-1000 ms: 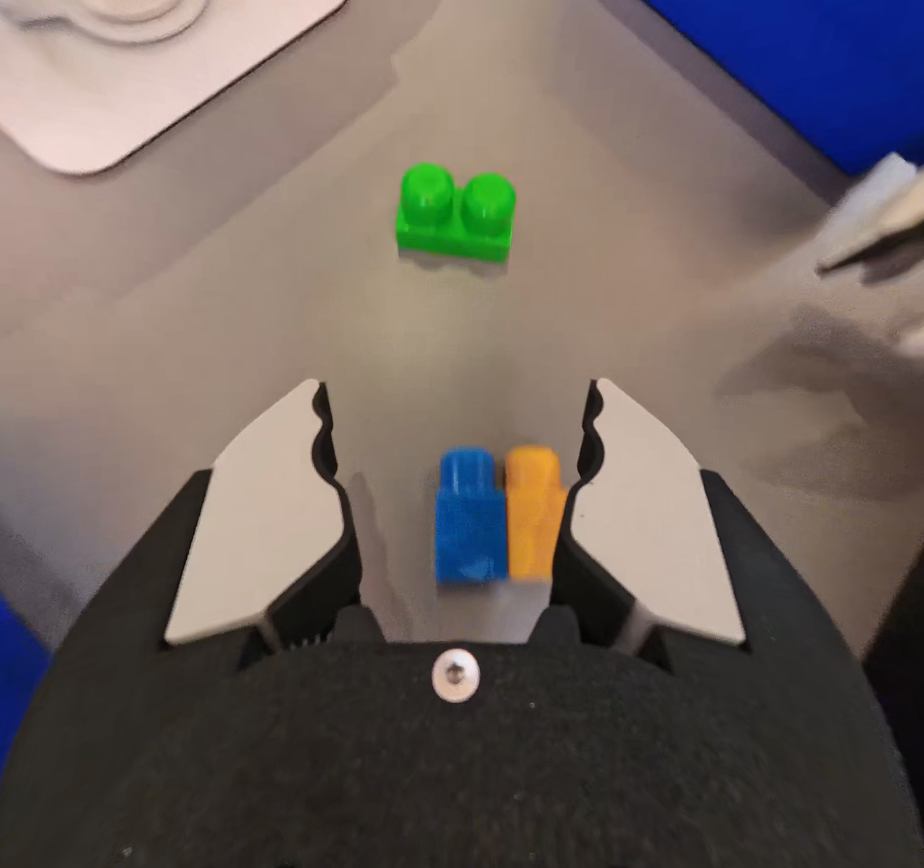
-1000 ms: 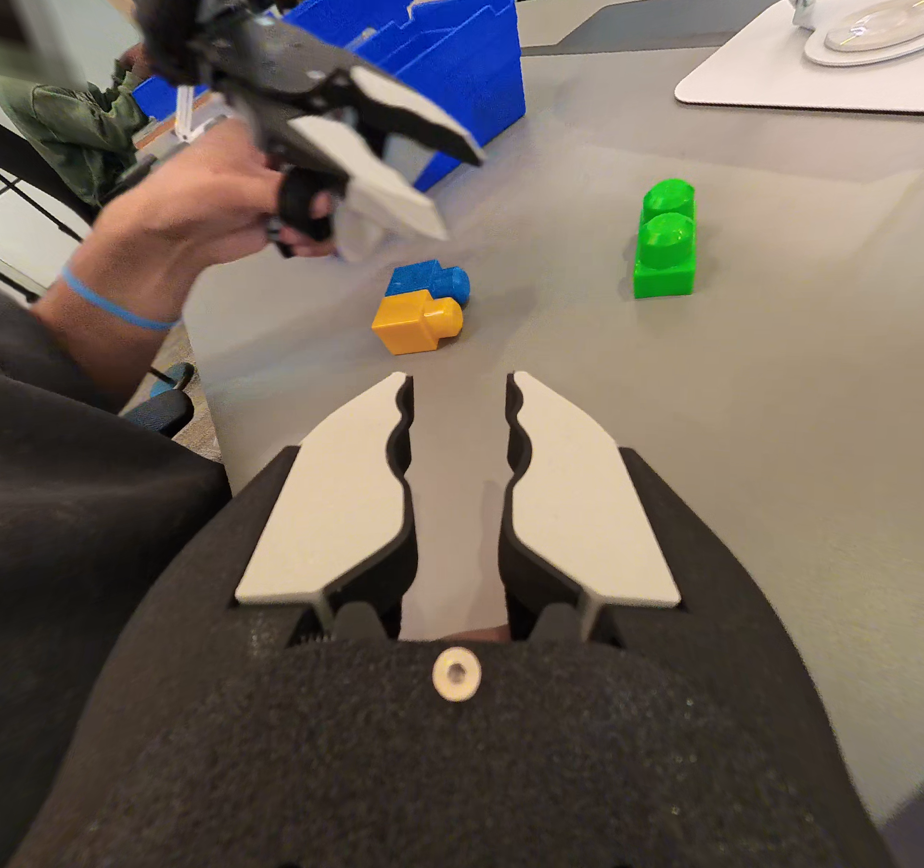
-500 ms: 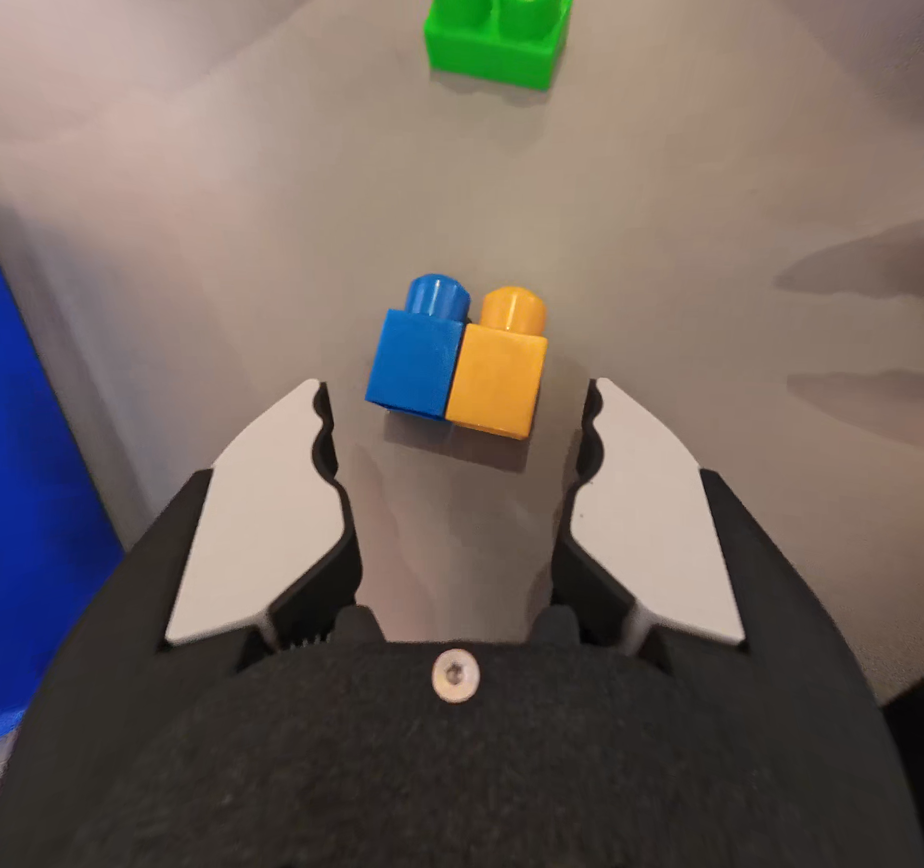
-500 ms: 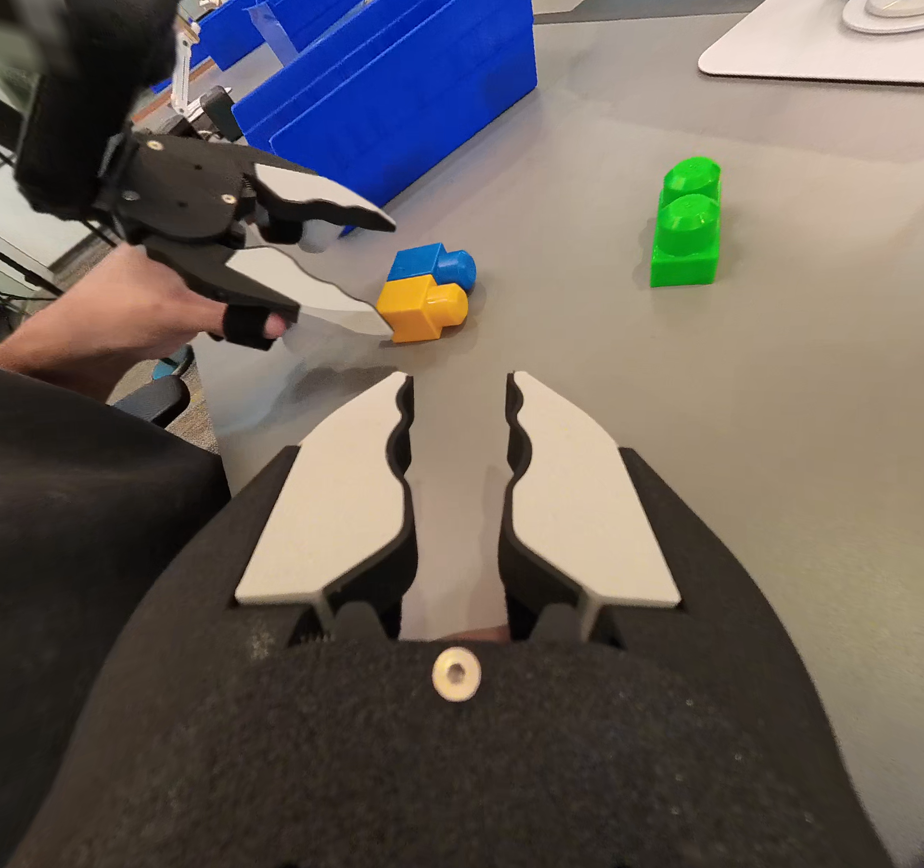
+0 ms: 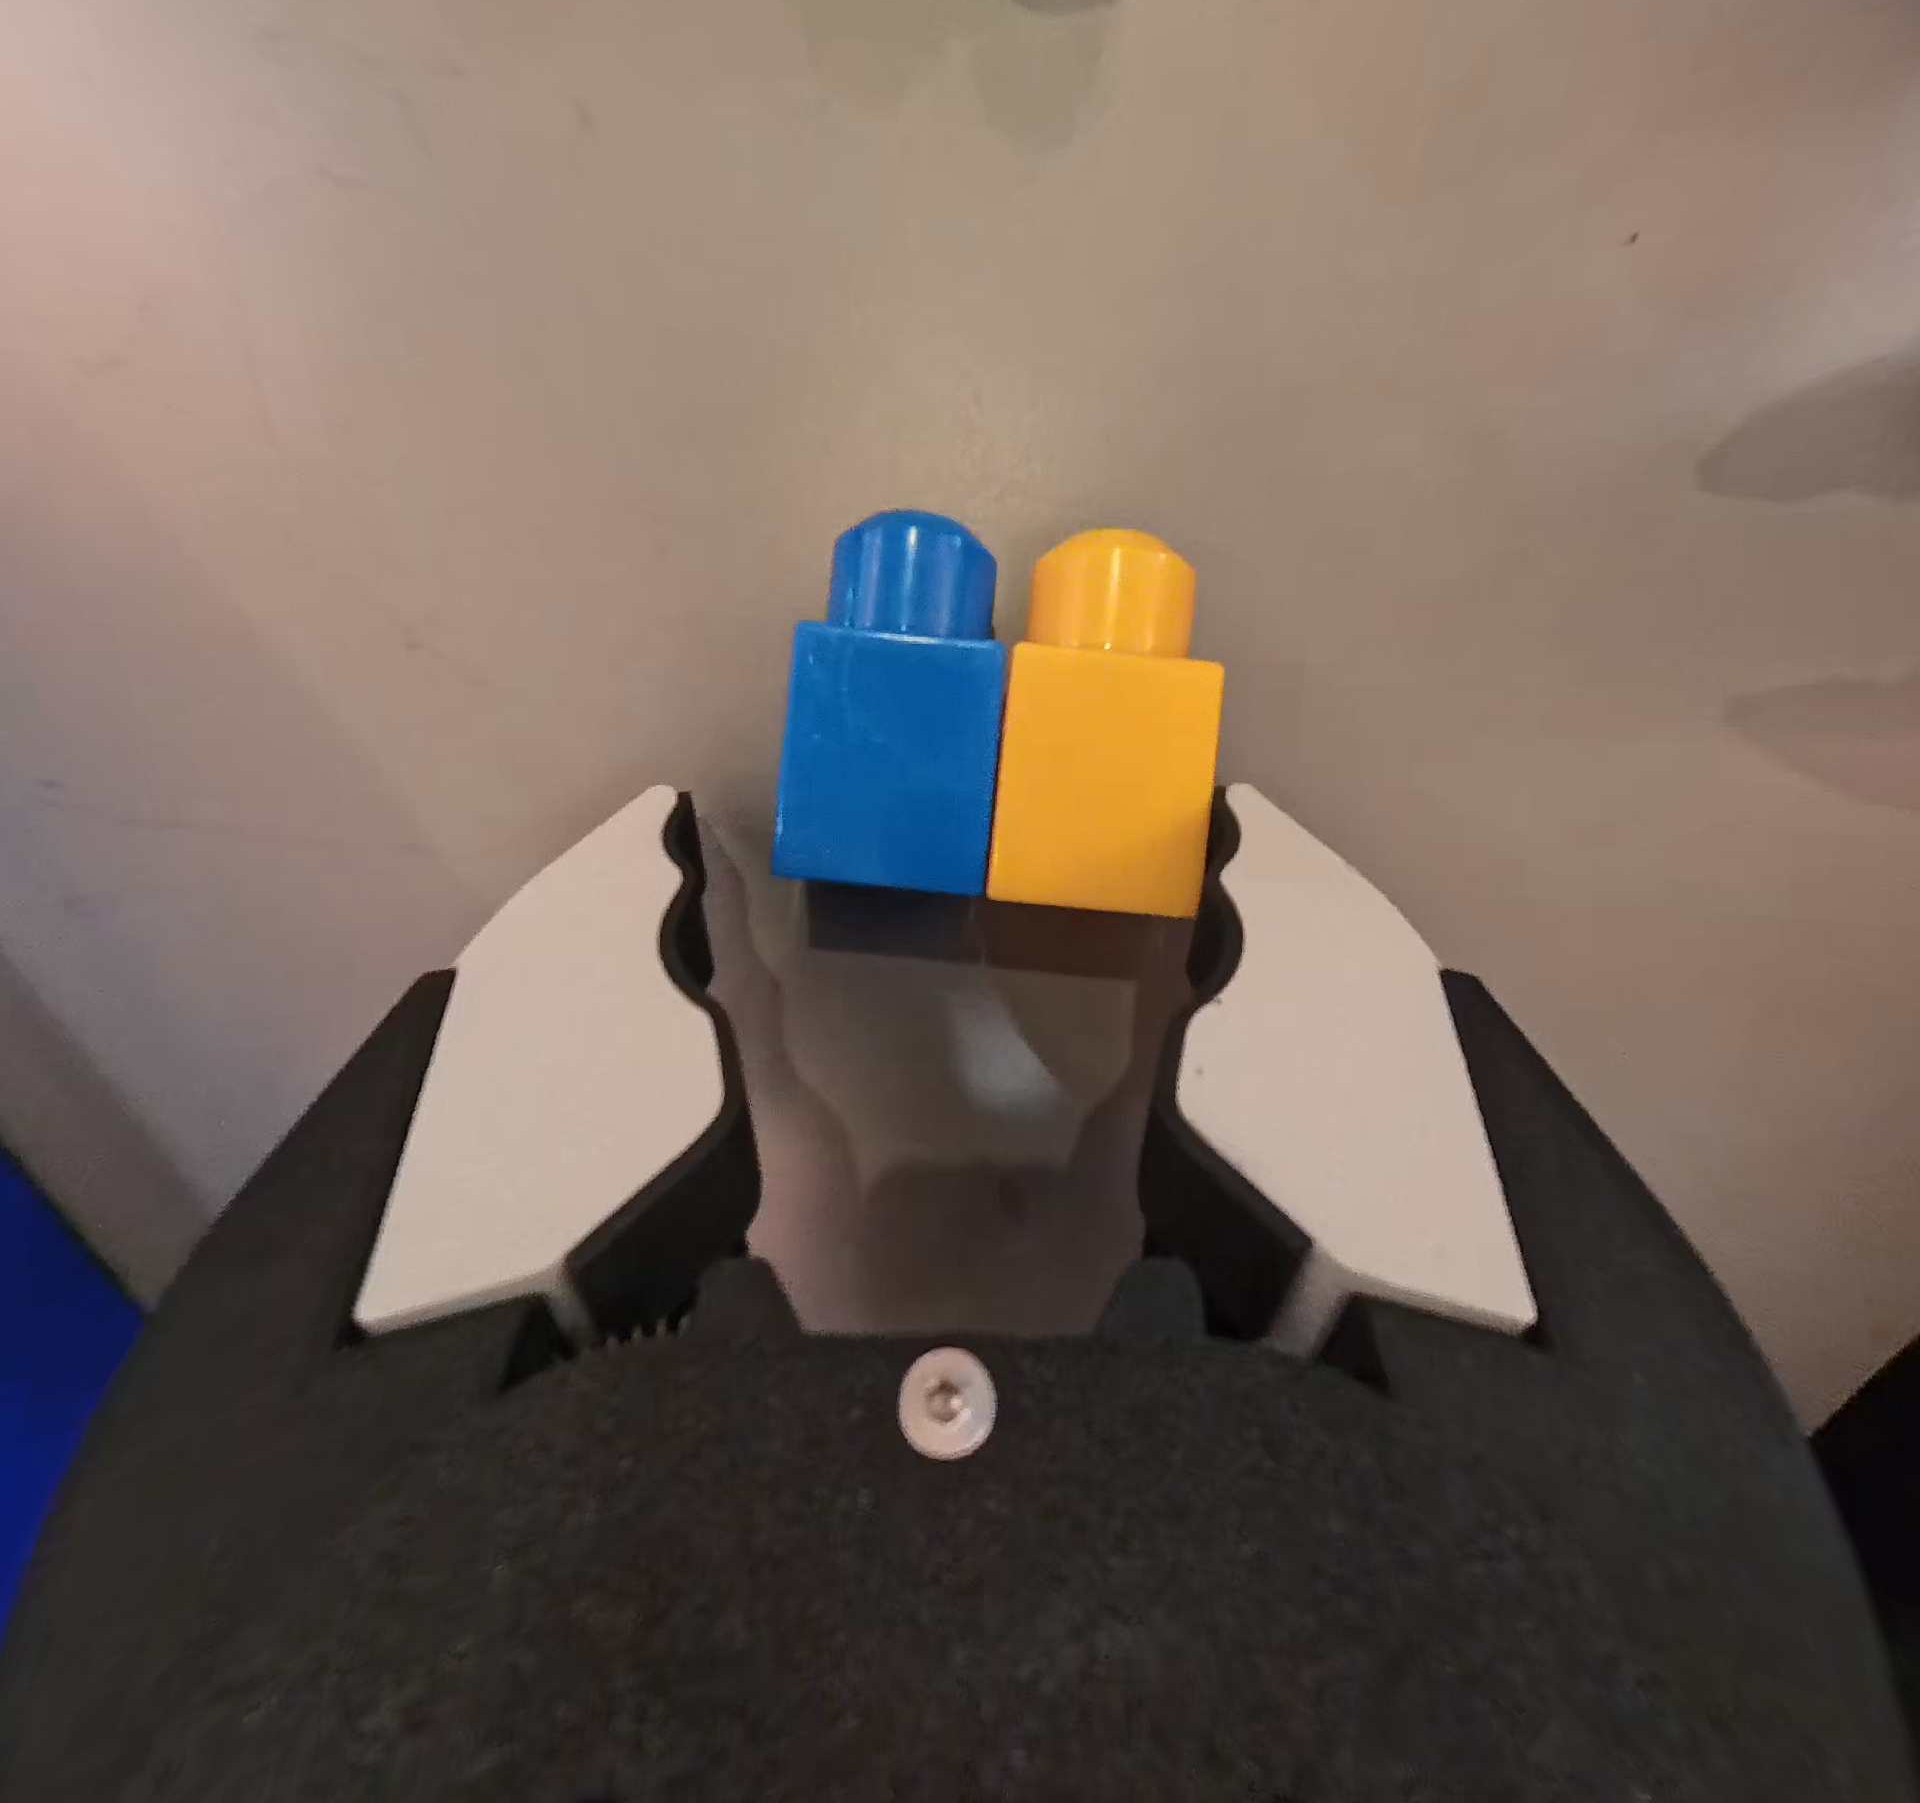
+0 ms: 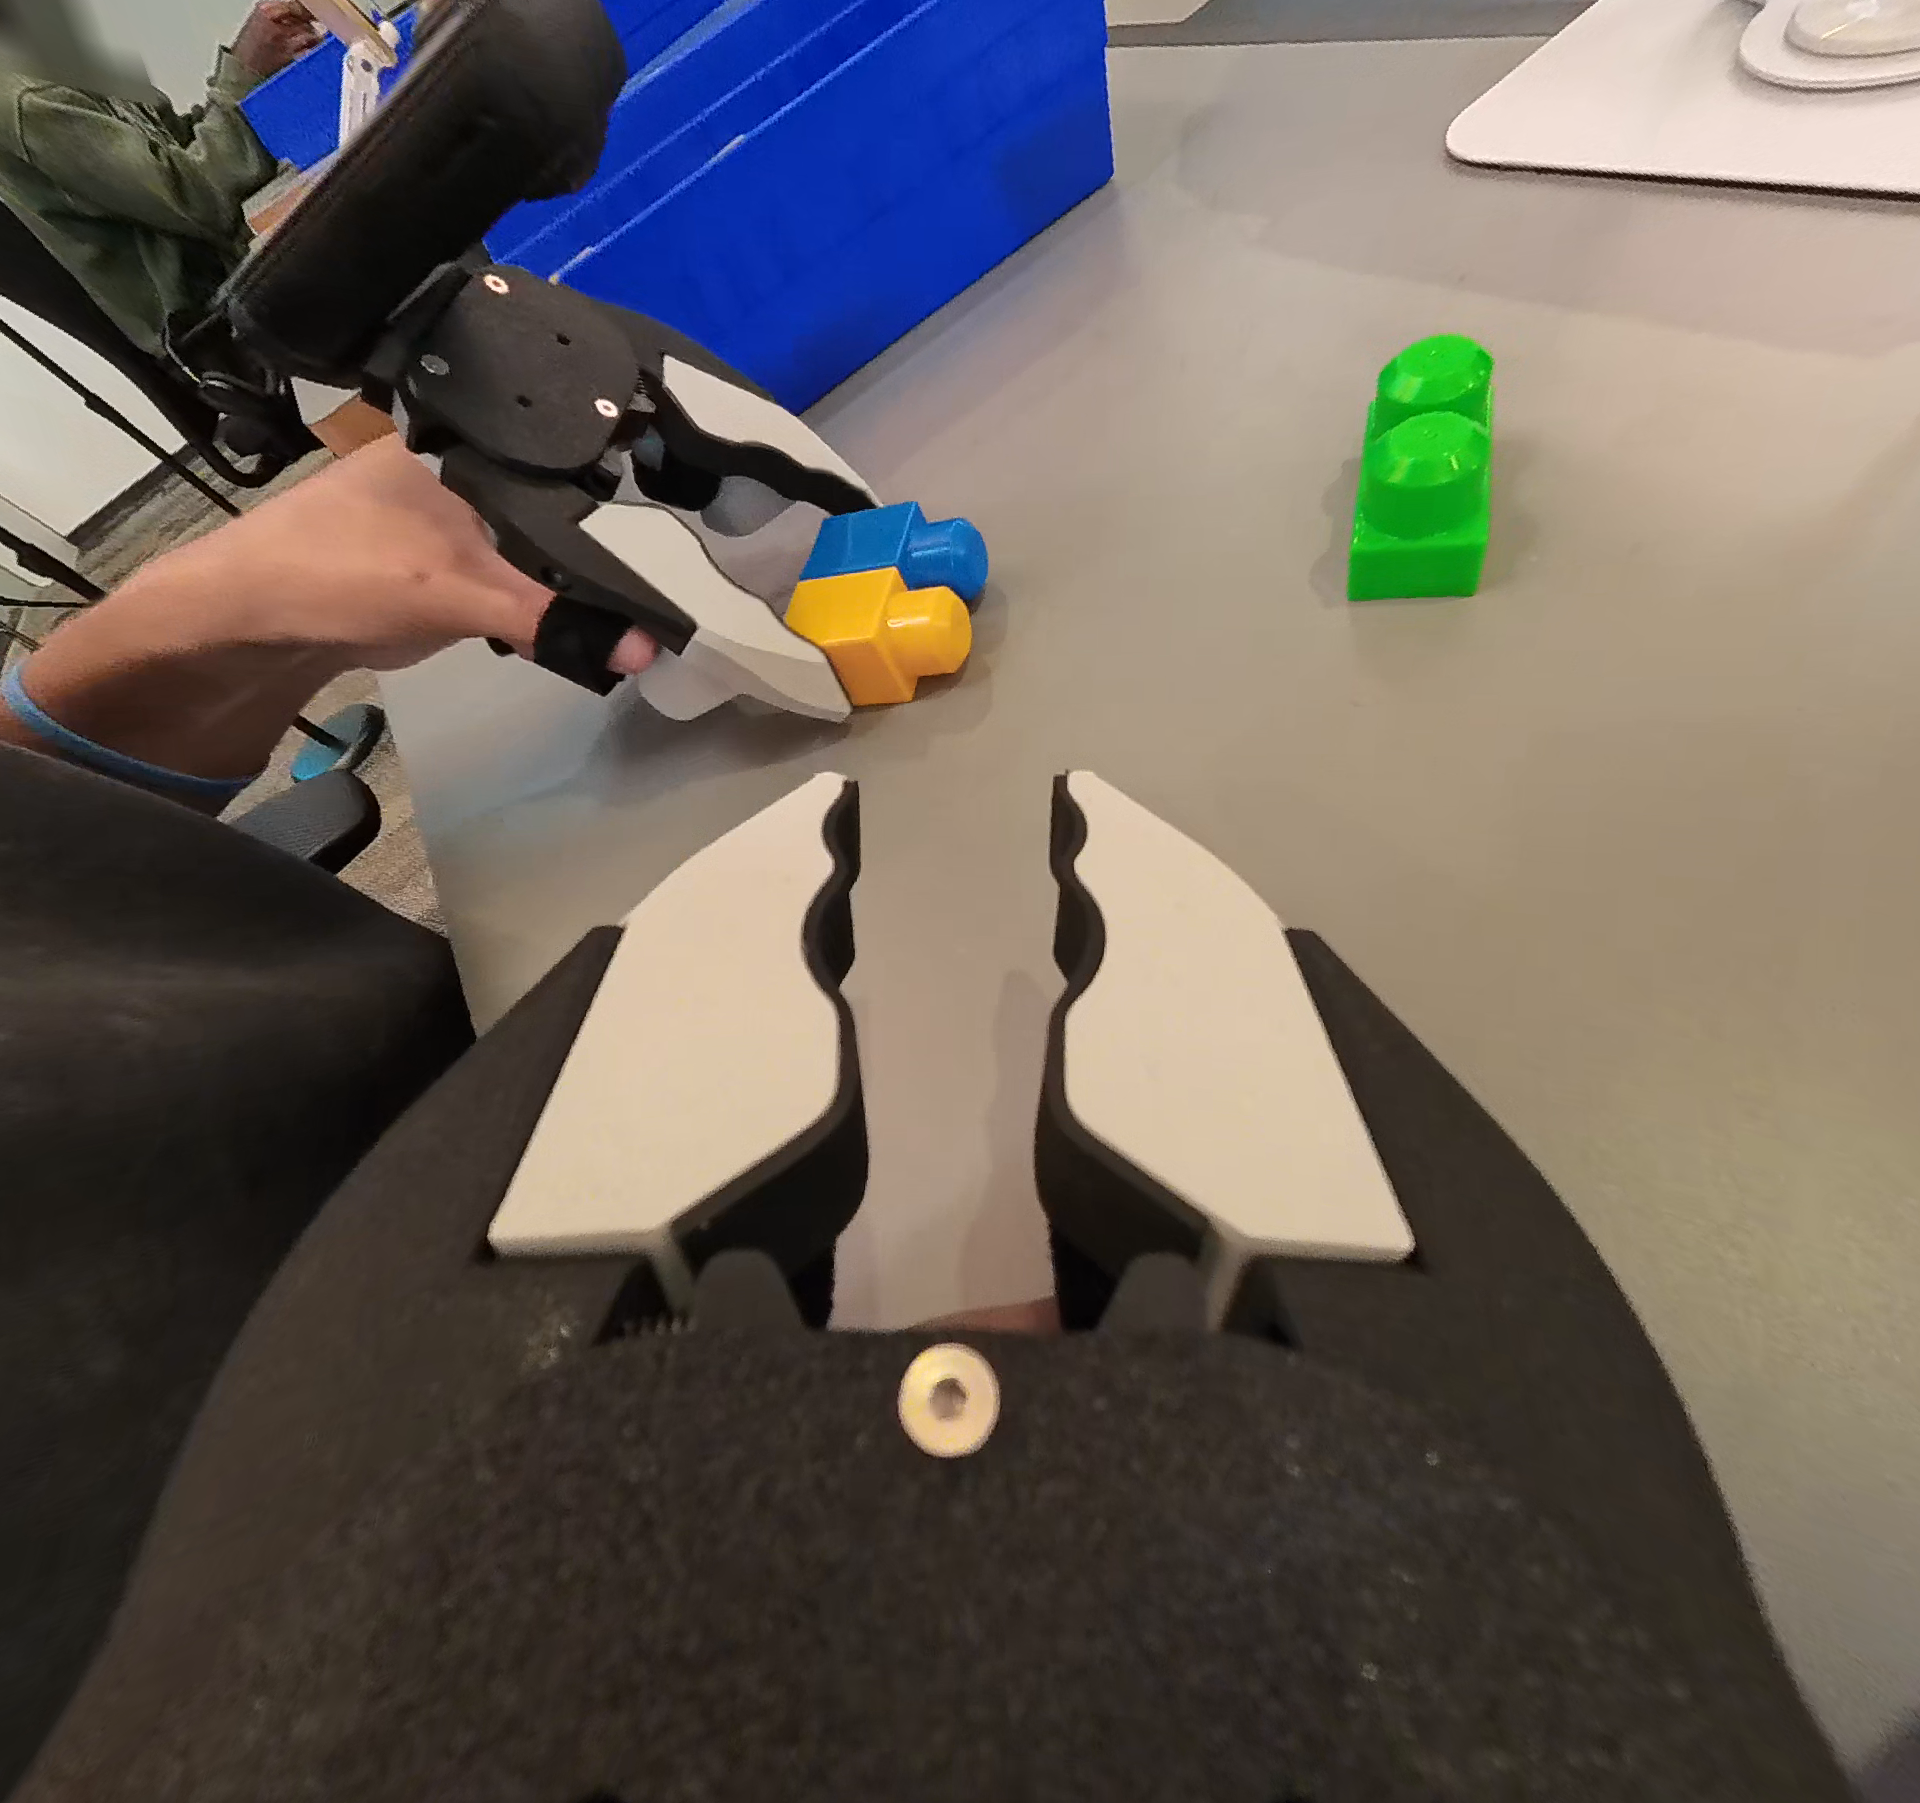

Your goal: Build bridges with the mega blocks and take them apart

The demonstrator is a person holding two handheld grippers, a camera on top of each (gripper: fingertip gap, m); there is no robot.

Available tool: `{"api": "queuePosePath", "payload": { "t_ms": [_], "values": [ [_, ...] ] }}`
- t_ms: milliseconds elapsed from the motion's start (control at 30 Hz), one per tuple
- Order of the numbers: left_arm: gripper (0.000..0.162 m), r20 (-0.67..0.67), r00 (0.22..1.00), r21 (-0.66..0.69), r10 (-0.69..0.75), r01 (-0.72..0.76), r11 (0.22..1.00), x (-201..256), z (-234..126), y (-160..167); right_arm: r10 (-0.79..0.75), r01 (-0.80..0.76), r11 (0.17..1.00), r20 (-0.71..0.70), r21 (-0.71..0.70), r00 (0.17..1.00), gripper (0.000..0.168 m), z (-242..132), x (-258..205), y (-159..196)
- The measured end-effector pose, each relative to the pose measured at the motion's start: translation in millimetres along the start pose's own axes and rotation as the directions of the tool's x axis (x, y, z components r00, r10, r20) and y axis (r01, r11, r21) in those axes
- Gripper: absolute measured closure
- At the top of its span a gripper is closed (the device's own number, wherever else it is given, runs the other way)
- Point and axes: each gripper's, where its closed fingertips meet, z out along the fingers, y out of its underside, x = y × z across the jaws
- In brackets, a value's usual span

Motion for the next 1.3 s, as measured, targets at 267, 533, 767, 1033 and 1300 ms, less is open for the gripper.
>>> {"api": "queuePosePath", "payload": {
  "t_ms": [267,533,767,1033,1300],
  "values": [
    [0.075,-0.022,1.0,0.003,0.006,-0.006,1.0,8.2,2.5,-8.1,-0.013,0.013,1.0,0.002,-0.011,1.0,0.134,3.3,-3.8,-0.1],
    [0.076,-0.001,1.0,-0.033,0.006,-0.006,0.999,9.7,4.9,-4.2,-0.016,0.016,1.0,0.005,-0.017,1.0,0.134,3.4,-3.8,1.6],
    [0.083,0.01,1.0,-0.054,0.014,-0.014,0.998,7.8,6.0,-1.1,-0.012,0.012,1.0,0.004,-0.016,1.0,0.134,1.9,-2.4,1.5],
    [0.084,-0.013,0.998,-0.067,0.053,-0.054,0.996,8.6,2.7,0.7,-0.014,0.014,1.0,0.005,-0.018,1.0,0.134,2.4,-3.1,1.8],
    [0.079,-0.015,0.998,-0.047,0.061,-0.061,0.997,10.1,-5.5,-6.3,-0.02,0.02,1.0,0.005,-0.022,1.0,0.134,2.9,-4.4,2.1]
  ]
}}
